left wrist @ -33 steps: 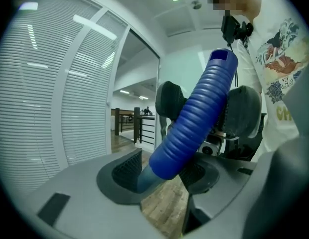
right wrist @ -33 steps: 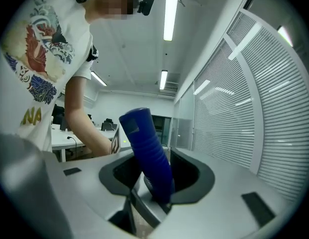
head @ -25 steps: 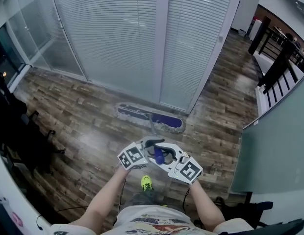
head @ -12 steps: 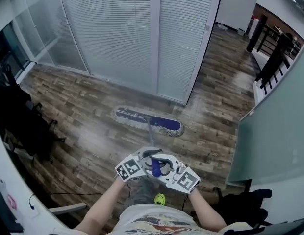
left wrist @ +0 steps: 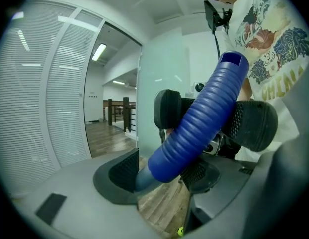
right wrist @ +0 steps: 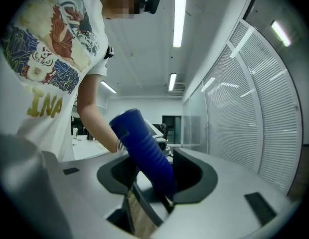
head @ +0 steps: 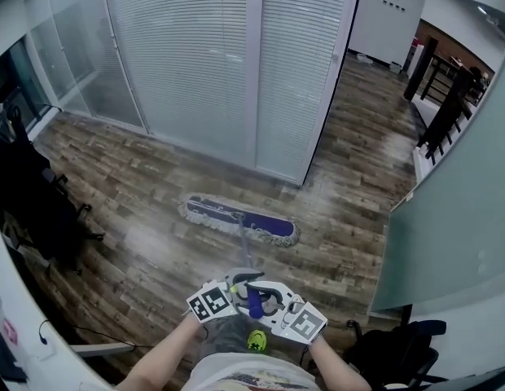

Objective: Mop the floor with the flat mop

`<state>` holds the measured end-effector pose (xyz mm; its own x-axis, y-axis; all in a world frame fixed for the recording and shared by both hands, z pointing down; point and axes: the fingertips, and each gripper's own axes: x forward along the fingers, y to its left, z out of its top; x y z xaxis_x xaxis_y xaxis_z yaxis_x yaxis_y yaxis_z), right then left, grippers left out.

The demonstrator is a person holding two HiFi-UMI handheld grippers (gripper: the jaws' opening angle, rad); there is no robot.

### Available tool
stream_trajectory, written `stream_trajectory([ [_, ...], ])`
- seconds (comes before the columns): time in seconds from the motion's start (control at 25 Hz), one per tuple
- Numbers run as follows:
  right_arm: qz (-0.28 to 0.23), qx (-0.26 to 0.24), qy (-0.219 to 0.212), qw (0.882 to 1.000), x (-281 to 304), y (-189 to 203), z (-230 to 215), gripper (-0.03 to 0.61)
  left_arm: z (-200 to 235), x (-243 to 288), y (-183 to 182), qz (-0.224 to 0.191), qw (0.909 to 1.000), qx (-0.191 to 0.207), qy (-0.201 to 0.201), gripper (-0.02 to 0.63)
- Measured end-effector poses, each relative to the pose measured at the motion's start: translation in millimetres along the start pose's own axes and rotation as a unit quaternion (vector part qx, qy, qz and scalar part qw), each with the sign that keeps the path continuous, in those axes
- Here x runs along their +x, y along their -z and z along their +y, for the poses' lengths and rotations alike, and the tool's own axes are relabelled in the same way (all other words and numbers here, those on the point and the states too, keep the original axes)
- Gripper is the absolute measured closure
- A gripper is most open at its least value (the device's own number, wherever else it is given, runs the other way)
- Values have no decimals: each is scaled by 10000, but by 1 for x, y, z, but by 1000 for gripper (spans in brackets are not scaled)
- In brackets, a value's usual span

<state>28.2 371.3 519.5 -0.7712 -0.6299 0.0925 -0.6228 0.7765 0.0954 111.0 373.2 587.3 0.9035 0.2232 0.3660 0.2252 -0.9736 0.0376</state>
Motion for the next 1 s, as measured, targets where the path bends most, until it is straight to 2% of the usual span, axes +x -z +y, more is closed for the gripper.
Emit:
stream_trajectory([
  [0.12,-432,99,40,9990,5,-9,-16,380,13,0,-4,-22,9999,98,67,393],
  [0.2,-943,298,80,9951,9,-27,-30,380,26,-1,-11,-145,9998,106,42,393],
  [0.28,-1205,469,63,9916,14,-38,-46,376,40,-3,-20,-282,9996,71,32,393],
  [0.6,-1260,737,19,9893,54,-43,-132,370,132,-9,-36,-565,9984,2,92,393],
  [1.0,-1166,665,107,9909,135,-31,-280,370,301,-19,-40,-614,9981,-10,88,393],
])
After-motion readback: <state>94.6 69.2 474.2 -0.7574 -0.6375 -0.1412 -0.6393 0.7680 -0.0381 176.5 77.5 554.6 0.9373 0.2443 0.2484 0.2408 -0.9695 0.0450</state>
